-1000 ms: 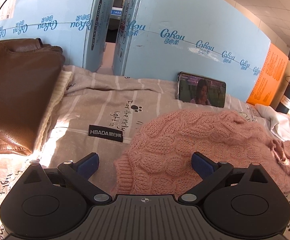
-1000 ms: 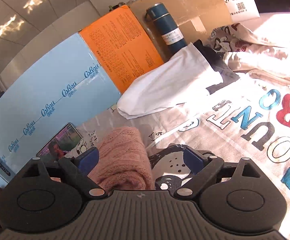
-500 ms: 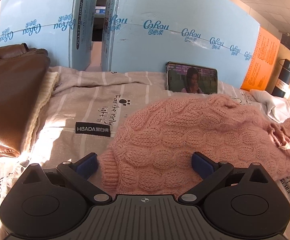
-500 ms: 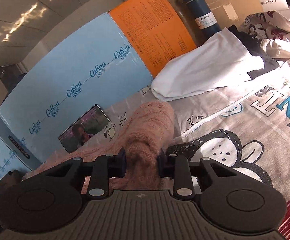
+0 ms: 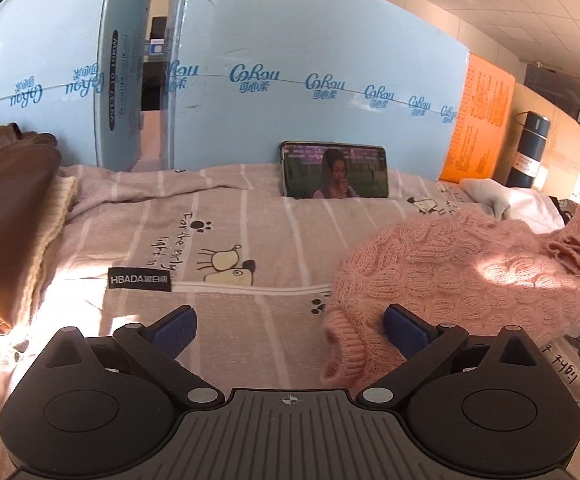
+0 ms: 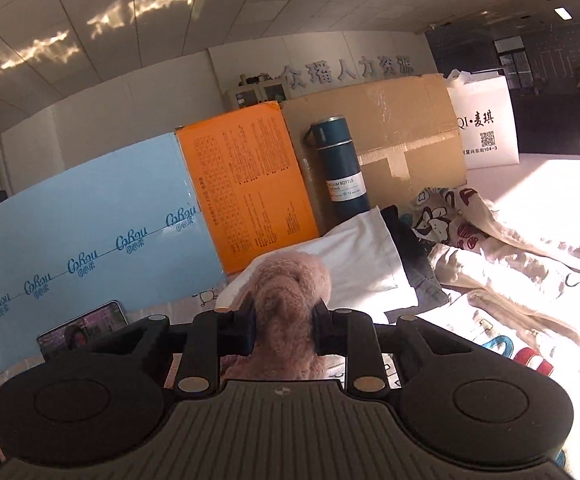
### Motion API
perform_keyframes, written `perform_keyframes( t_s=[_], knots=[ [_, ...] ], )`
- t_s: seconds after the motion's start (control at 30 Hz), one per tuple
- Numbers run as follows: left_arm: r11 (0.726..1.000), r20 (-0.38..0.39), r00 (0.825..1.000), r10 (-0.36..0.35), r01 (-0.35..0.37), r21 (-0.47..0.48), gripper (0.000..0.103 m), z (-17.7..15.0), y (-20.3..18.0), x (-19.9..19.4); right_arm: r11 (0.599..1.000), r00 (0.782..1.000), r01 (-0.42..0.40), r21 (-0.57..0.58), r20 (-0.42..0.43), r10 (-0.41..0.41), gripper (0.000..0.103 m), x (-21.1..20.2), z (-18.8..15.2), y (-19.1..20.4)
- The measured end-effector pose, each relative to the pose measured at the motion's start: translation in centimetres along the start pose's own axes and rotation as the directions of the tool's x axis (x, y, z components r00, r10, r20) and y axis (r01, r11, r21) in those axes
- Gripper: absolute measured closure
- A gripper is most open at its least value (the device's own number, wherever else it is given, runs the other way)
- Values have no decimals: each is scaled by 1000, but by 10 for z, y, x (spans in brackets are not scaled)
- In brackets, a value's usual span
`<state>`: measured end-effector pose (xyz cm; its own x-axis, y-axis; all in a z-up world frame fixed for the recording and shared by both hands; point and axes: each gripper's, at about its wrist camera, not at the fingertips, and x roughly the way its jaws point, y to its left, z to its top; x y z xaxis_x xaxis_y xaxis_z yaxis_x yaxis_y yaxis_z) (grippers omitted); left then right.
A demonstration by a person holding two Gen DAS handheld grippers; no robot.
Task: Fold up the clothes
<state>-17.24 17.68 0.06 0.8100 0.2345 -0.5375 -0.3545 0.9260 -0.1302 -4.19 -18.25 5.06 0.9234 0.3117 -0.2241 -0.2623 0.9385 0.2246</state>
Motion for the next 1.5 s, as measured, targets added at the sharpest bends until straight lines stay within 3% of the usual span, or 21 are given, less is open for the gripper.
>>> perform_keyframes(
  t_s=[0.1,0.17,0.3,0.37,0.5,0.63,0.7,0.77,0.83,0.97,1.1,1.37,1.4,1.5],
  knots=[
    [1000,-23,1000,21,-21,4,2,0,2,5,984,996,-26,-174,78,40,80,-7,-3,34],
    [1000,-5,1000,17,-17,-22,2,2,7,1,951,987,-56,-303,129,99,80,-13,-8,64],
    [997,31,999,9,-7,-74,2,5,16,-5,820,954,-93,-565,184,235,80,-26,-32,126],
    [995,50,999,6,-1,-100,2,6,21,-9,747,938,-145,-649,150,313,80,-33,-47,153],
    [988,86,996,2,11,-151,2,9,30,-15,642,888,-294,-708,46,458,80,-49,-69,188],
    [976,134,991,2,27,-218,2,12,43,-24,571,833,-461,-679,-109,543,80,-55,-85,212],
    [966,158,987,-9,49,-256,2,13,50,-27,546,793,-554,-629,-198,576,80,-54,-89,221],
    [955,171,985,-30,78,-285,2,14,56,-30,533,743,-647,-545,-294,601,80,-45,-91,227],
    [952,163,985,-53,99,-289,2,15,57,-28,545,712,-699,-463,-372,596,80,-32,-92,231],
    [952,160,983,-92,134,-275,2,14,53,-28,598,688,-722,-348,-455,566,78,-13,-93,236],
    [952,160,981,-105,146,-270,2,13,51,-27,632,681,-718,-292,-484,550,76,-11,-90,236],
    [939,170,980,-102,151,-309,2,11,59,-27,636,672,-725,-266,-477,566,56,-35,-68,227],
    [937,171,980,-101,152,-313,2,11,60,-26,633,664,-731,-255,-477,575,54,-40,-62,223],
    [929,182,976,-120,175,-327,2,10,61,-26,612,625,-767,-192,-443,643,34,-52,-42,202]
  ],
)
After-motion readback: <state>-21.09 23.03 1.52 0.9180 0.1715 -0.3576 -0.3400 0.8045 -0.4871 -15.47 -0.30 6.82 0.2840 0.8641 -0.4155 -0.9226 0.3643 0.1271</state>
